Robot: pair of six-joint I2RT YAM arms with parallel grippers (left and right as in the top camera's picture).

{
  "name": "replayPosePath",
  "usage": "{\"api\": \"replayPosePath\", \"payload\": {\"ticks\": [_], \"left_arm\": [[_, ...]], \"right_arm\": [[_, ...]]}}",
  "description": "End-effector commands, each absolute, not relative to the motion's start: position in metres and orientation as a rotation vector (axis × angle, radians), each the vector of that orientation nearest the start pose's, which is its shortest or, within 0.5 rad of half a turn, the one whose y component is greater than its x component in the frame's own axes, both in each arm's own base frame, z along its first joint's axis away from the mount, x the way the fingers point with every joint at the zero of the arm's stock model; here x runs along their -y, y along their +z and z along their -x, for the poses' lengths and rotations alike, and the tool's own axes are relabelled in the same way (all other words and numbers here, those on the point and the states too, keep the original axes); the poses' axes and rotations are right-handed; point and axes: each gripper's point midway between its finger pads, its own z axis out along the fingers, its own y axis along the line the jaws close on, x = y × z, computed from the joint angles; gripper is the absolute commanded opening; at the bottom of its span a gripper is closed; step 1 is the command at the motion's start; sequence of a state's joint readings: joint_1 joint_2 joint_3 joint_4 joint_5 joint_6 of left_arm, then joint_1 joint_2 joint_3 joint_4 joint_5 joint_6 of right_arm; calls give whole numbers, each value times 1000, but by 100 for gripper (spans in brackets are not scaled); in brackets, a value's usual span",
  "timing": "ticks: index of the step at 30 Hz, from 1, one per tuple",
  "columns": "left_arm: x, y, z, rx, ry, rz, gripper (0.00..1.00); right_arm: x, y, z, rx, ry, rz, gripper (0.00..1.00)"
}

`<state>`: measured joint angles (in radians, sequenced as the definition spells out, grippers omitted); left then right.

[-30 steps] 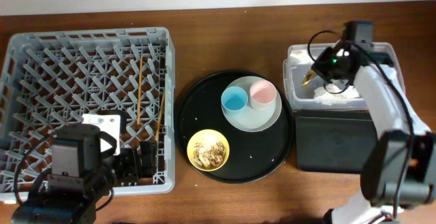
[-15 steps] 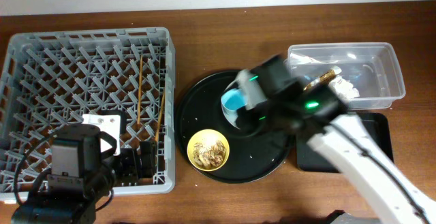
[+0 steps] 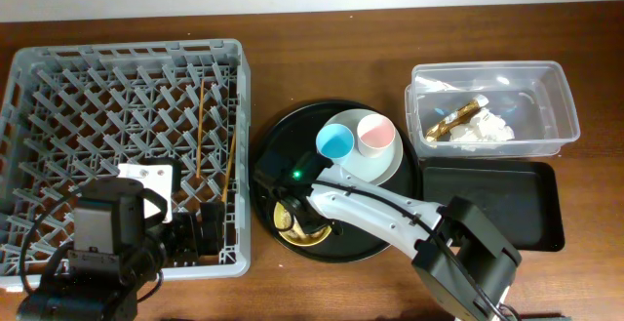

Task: Sort waste into correct bins and load items into the dishwasher rack
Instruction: 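Grasp the rim of the yellow bowl with the right gripper, then tip the yellow bowl over the black tray to dump the food scraps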

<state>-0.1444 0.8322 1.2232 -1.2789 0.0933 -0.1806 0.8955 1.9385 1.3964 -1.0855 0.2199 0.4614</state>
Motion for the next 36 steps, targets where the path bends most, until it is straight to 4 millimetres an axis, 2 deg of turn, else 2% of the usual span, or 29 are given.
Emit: {"api": "replayPosePath", "payload": {"ticks": [1,3,5,6,8,10,11,12,13,14,19,20,21,22,24,28,36], "left_arm": [[44,269,-196,-2464,-255,15,99],[44,269,-196,-2464,-256,14,99],[44,269,-196,-2464,-255,15,99],[44,269,-196,-2464,-255,15,99],[44,269,-196,-2464,-255,15,99],[44,269,-196,-2464,-255,15,99],[44,269,-196,-2464,-255,15,99],[44,269,-196,-2464,-255,15,99],[44,269,-196,-2464,-255,15,99],[44,269,-196,-2464,-255,15,99],[44,269,-196,-2464,-255,15,99],[44,269,-196,-2464,-255,15,99],[44,269,-196,-2464,-255,15,99],[44,269,-196,-2464,-255,15,99],[44,269,-196,-2464,-255,15,99],[44,269,-196,-2464,-255,15,99],[44,269,-196,-2464,-255,15,99]], "right_arm": [[-215,45,-258,-2927,-484,576,4],[-197,46,-263,-2964,-521,517,4],[-170,47,-276,-3012,-549,393,4],[-165,48,-279,-3017,-546,365,4],[-171,65,-279,-2976,-494,419,4],[-201,87,-263,-2941,-320,489,5],[-229,97,-249,-2897,-201,572,13],[-255,94,-232,-2912,-79,649,61],[-275,93,-221,-2917,29,696,81],[-283,94,-218,-2911,67,711,98],[-297,96,-225,-2861,131,709,100],[-297,96,-224,-2863,129,709,82],[-296,95,-224,-2866,127,710,71],[-295,93,-222,-2870,121,716,65],[-290,79,-217,-2883,103,726,46],[-283,51,-212,-2889,97,727,43],[-278,31,-207,-2889,104,727,24]]}}
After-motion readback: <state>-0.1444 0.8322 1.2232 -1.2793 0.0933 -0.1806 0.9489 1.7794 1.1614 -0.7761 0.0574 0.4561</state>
